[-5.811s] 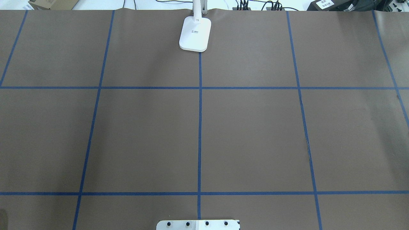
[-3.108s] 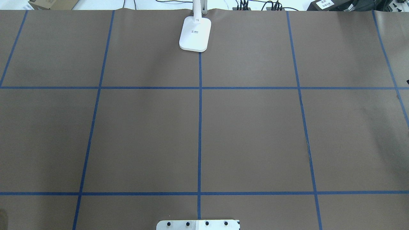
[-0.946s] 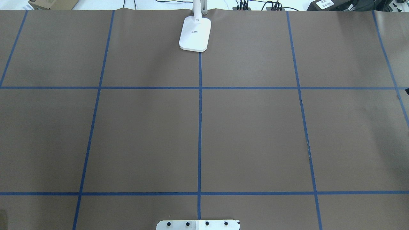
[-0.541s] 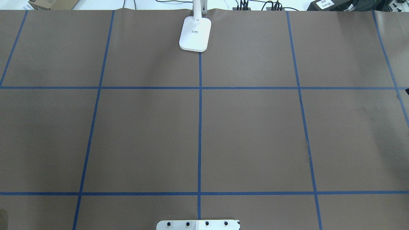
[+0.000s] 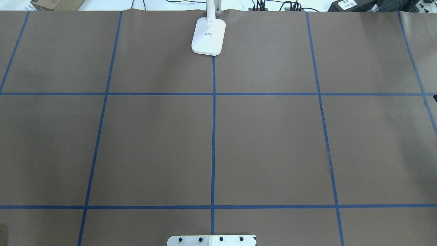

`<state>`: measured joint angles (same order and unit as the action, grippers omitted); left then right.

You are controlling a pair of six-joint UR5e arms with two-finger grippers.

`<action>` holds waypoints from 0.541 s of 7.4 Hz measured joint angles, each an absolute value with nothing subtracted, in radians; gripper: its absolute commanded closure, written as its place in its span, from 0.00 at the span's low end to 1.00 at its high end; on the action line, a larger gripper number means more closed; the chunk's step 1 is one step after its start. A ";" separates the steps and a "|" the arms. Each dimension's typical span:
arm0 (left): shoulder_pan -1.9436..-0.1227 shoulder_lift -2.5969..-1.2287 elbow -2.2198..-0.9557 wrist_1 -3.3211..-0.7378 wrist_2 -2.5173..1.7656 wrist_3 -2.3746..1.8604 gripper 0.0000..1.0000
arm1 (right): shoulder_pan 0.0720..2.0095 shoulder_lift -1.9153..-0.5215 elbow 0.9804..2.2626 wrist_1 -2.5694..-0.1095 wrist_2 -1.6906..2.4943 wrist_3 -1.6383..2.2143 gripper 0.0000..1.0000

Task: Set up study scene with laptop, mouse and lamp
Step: 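Carry the open grey laptop with the left gripper onto the table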

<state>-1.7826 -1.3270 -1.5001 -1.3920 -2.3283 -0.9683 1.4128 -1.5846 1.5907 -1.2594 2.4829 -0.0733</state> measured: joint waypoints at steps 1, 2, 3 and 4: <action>-1.782 -1.329 -1.502 -1.388 -2.328 -0.967 1.00 | 1.413 -1.585 1.591 -1.259 2.483 -0.073 0.01; -1.783 -1.330 -1.506 -1.384 -2.328 -0.966 1.00 | 1.413 -1.585 1.591 -1.259 2.483 -0.072 0.01; -1.783 -1.329 -1.515 -1.376 -2.329 -0.963 1.00 | 1.413 -1.585 1.590 -1.259 2.483 -0.072 0.01; -1.783 -1.329 -1.540 -1.349 -2.330 -0.955 1.00 | 1.413 -1.585 1.589 -1.259 2.483 -0.072 0.01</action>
<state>-1.7832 -1.3285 -1.5404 -1.3489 -2.3299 -0.9550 1.4128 -1.5846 1.5893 -1.2594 2.4835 -0.0721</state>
